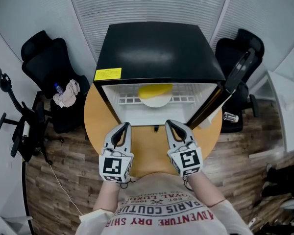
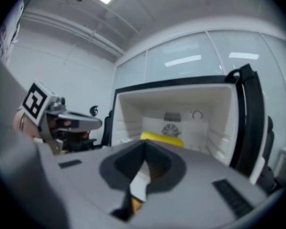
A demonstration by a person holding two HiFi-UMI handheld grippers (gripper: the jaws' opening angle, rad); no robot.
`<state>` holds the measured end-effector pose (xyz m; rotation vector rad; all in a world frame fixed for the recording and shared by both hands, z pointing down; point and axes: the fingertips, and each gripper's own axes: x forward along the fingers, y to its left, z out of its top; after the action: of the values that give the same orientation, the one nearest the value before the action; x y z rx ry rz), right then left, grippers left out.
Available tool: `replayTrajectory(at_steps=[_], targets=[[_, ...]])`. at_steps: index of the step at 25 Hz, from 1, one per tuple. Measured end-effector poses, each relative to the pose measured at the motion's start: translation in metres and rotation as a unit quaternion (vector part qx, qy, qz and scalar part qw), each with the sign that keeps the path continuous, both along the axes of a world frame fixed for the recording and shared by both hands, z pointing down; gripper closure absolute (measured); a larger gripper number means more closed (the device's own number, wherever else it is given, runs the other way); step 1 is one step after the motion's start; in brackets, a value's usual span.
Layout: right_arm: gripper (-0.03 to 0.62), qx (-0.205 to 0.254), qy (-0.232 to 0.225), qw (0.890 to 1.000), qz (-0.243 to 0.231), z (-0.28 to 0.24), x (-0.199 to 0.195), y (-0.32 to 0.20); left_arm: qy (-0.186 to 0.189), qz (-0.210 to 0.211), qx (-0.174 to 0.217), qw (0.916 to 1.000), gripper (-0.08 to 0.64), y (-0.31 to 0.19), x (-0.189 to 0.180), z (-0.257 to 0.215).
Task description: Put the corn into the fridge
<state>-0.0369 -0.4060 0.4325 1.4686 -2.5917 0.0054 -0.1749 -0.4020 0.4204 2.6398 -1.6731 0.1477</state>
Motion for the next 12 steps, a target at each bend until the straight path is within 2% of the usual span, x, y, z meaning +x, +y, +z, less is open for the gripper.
replayTrajectory(at_steps=[4,12], targets=[[0.565,0.014,0.008,1.000,0.008,-0.004,0.001,-0.002,-0.001,0.004,0.004,1.0000,0.531,-0.002,0.001,-0.003],[0.565,0.024,-0.006,0.999,0.021,-0.010,-0.001,-0.012,0.004,0.006,-0.010,0.9999,0.531,-0.009,-0.004,0.001]])
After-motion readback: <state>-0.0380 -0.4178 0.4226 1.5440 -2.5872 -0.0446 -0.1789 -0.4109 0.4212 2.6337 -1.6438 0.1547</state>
